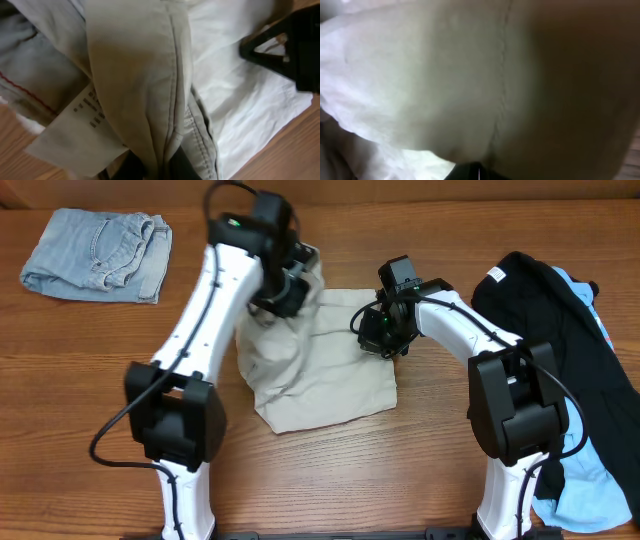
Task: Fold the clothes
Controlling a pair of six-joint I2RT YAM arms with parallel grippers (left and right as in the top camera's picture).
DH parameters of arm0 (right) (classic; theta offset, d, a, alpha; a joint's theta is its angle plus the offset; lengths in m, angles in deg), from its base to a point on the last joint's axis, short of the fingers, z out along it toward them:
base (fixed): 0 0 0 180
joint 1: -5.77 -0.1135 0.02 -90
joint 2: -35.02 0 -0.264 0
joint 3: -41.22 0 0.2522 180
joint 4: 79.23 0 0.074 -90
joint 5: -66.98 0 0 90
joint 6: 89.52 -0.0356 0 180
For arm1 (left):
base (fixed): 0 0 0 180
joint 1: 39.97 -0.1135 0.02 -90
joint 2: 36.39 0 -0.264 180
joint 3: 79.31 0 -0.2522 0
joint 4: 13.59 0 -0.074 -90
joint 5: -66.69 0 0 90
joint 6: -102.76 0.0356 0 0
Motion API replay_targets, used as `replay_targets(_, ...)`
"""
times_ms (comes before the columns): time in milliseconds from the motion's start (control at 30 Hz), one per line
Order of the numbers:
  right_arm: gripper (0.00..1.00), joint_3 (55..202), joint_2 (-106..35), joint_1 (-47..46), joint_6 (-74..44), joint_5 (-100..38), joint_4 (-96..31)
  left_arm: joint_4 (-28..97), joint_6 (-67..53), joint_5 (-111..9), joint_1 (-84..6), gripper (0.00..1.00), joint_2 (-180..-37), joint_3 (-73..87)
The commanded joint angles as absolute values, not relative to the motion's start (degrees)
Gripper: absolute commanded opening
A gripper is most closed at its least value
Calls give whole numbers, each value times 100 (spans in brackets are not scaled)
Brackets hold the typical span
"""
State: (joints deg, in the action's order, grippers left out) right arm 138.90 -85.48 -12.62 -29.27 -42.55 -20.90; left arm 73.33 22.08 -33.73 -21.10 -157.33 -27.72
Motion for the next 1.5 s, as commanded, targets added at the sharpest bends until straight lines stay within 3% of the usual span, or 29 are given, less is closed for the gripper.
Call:
replay_targets(0, 4, 13995, -8441, -1137, -2936, -4504, -2140, 7058, 1775, -3478, -1771, 5, -15716, -2427)
replay_targets(233, 4, 14430, -7630, -709, -2871, -4609, -1987, 6485, 1404, -3489, -1277, 12, -15713, -2215)
replay_targets(367, 4, 14476, -6883, -278, -2873, -4609, -1882, 6245, 1032, -3698, -1183, 41, -15713, -2254)
replay_targets(467, 10, 14476, -6406, 52, -2868, -4609, -1740, 6125, 1032, -4394, -1178, 65, -15713, -2405)
replay_targets(667, 17, 14474, -6153, 233, -2683, -4624, -1392, 6455, 838, -4732, -1270, 75, -15711, -3288)
replay_targets(733, 23, 14463, -6175, 185, -2604, -4618, -1257, 6682, 820, -4708, -1397, 79, -15711, -3764)
replay_targets(833, 33, 14461, -6240, 10, -2442, -4602, -1062, 7067, 779, -4551, -1714, 95, -15711, -4514)
replay_targets(1000, 63, 14423, -6459, -580, -2130, -4353, -809, 7539, 805, -4136, -2291, 100, -15711, -5093)
replay_targets(1100, 70, 14419, -6686, -1061, -2132, -3835, -581, 7714, 875, -4007, -2604, 100, -15713, -5065)
replay_targets(1267, 69, 14419, -7106, -1688, -2252, -3254, -249, 7840, 969, -3919, -2960, 100, -15713, -5043)
replay_targets(1367, 62, 14419, -7211, -1811, -2374, -3007, -50, 7838, 999, -3917, -3019, 100, -15713, -5043)
replay_targets(1467, 34, 14419, -7215, -1824, -2374, -2989, 173, 7842, 1002, -3768, -3021, 100, -15713, -5043)
